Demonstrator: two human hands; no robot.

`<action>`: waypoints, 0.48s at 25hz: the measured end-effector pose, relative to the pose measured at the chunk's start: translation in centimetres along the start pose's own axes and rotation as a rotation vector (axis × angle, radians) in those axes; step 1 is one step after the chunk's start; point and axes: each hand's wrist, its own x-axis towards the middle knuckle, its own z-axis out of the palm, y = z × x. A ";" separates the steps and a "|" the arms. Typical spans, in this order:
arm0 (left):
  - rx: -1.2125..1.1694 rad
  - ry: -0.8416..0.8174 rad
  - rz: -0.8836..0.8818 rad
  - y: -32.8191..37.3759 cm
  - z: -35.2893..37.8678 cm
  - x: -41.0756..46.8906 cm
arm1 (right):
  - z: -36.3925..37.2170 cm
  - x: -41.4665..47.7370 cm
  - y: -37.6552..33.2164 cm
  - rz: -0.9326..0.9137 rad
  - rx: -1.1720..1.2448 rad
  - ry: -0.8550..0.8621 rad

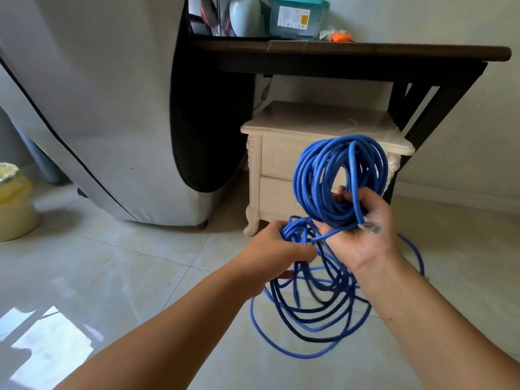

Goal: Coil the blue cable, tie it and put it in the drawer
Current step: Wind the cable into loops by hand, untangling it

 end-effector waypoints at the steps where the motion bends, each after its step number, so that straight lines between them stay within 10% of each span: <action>1: 0.016 0.050 0.035 0.1 -0.1 0.0 | -0.1 0.0 -0.3 0.002 -0.002 -0.005; 12: -0.443 0.503 -0.154 -1.8 -10.0 2.2 | -1.3 0.6 -6.0 -0.113 -0.011 -0.007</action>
